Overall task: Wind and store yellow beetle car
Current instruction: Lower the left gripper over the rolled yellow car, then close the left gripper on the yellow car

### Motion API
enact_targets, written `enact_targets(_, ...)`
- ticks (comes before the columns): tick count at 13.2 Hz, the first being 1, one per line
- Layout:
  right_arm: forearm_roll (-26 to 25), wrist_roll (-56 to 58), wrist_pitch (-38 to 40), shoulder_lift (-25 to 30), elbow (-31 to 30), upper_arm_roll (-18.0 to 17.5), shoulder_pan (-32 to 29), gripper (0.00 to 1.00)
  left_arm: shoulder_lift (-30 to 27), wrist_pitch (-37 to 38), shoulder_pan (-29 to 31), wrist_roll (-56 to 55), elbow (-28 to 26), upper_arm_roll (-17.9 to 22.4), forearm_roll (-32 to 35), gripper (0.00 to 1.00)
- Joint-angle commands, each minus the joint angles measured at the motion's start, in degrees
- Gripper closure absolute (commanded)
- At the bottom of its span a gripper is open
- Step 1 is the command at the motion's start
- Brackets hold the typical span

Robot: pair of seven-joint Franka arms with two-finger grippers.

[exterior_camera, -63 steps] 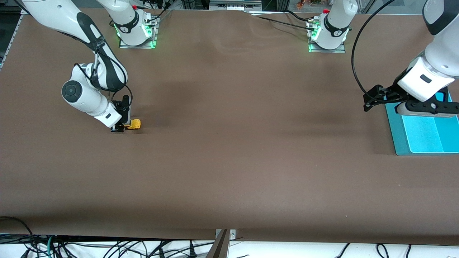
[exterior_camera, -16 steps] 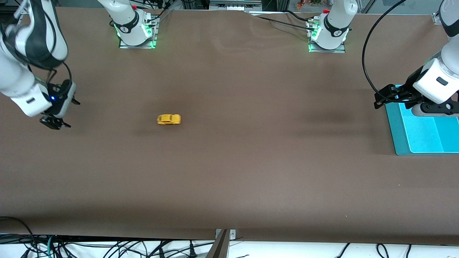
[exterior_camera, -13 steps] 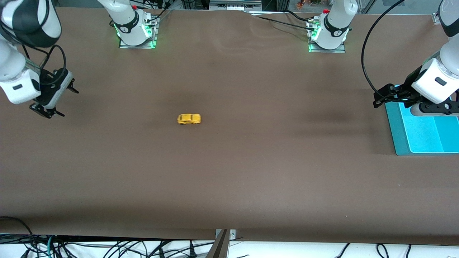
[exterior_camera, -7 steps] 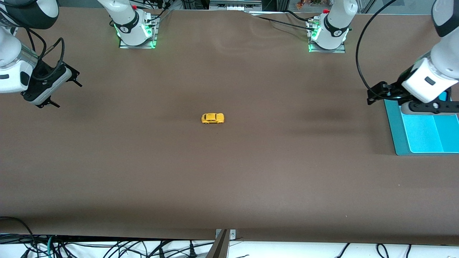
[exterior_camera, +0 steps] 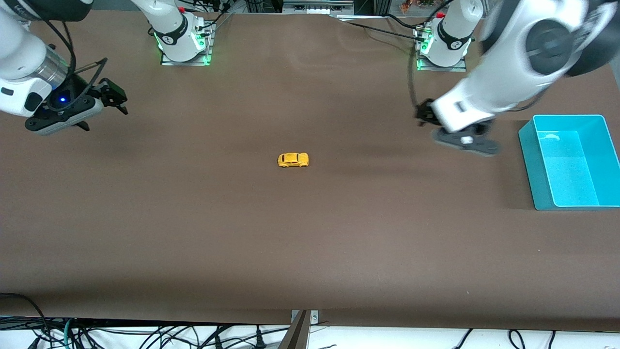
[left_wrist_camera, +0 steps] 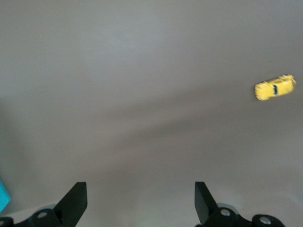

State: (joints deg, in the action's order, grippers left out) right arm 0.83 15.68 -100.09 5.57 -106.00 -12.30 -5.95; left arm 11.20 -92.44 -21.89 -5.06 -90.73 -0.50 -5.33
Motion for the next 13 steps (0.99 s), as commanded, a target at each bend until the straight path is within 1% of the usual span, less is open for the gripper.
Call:
enact_targets(1,-0.22,-10.56,3.05,0.4,1.94,0.17,0.68,0.0,7.24,-4.99,-7.08,0.23,4.07,0.51,-2.14,0.0)
enact_targets(2,-0.21,-10.93,3.5,0.75,2.2,0.17,0.68,0.0,9.09,-8.86,-9.55,0.31,4.07,0.5,-2.49,0.0)
enact_targets(5,-0.13,-11.2,3.59,0.84,2.12,0.17,0.68,0.0,17.78,-22.82,-16.41,3.38,4.07,-3.26,-2.24,0.0)
enact_targets(6,-0.13,-12.42,3.59,0.84,2.12,0.26,0.68,0.0,20.94,-27.48,-18.17,6.09,4.07,-4.15,-2.32,0.0)
enact_targets(7,-0.13,-13.82,4.02,0.93,2.21,0.35,0.59,0.0,23.67,-32.57,-19.4,9.25,4.07,-4.33,-2.23,0.0)
enact_targets(9,-0.13,-14.71,4.64,1.02,2.21,0.26,0.59,0.0,27.02,-40.24,-20.11,23.0,3.98,-4.51,-1.88,0.0)
enact_targets(10,-0.13,-14.71,4.82,0.76,2.29,0.35,0.59,0.0,27.38,-42.88,-21.07,27.77,3.2,-4.51,-1.79,0.0)
enact_targets(13,-0.04,-15.06,4.82,-0.03,2.82,0.35,0.59,0.0,28.44,-43.7,-21.52,37.2,3.28,-4.42,-1.62,0.0)
